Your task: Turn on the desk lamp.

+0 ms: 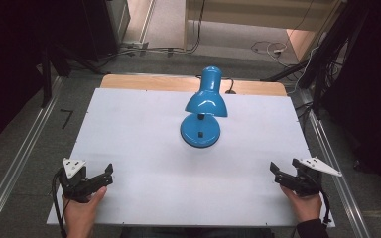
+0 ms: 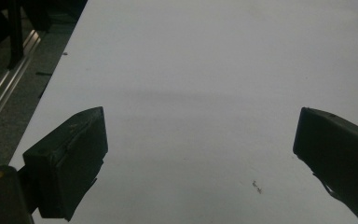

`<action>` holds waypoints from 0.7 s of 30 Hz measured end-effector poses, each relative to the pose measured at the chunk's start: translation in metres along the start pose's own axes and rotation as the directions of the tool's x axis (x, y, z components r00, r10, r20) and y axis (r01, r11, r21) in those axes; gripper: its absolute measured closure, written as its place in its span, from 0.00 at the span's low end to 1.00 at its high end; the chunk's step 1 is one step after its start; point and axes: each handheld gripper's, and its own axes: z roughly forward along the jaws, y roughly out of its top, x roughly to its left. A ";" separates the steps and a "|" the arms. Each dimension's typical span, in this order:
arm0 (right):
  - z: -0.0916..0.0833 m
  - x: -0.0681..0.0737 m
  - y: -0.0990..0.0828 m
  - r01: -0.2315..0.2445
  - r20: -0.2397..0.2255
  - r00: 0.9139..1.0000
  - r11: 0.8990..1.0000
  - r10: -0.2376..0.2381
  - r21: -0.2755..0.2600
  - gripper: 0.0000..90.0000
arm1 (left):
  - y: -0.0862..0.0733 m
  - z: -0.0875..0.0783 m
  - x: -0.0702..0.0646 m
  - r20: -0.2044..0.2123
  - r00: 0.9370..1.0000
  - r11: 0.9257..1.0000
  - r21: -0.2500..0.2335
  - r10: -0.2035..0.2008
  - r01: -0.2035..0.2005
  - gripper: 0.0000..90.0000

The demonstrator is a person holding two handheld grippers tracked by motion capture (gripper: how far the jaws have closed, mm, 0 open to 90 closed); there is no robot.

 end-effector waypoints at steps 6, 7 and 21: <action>0.003 0.007 0.001 0.019 -0.007 1.000 1.000 -0.019 -0.008 0.14 | 0.000 0.000 0.000 -0.001 1.000 1.000 0.003 0.001 -0.001 0.04; 0.004 0.009 0.001 0.019 -0.004 1.000 1.000 -0.019 -0.008 0.14 | 0.000 0.000 0.000 -0.001 1.000 1.000 0.003 0.001 -0.001 0.04; 0.019 0.026 0.005 0.050 -0.050 0.998 0.999 -0.049 0.008 0.14 | 0.000 0.001 0.000 0.006 1.000 1.000 0.009 0.003 -0.003 0.04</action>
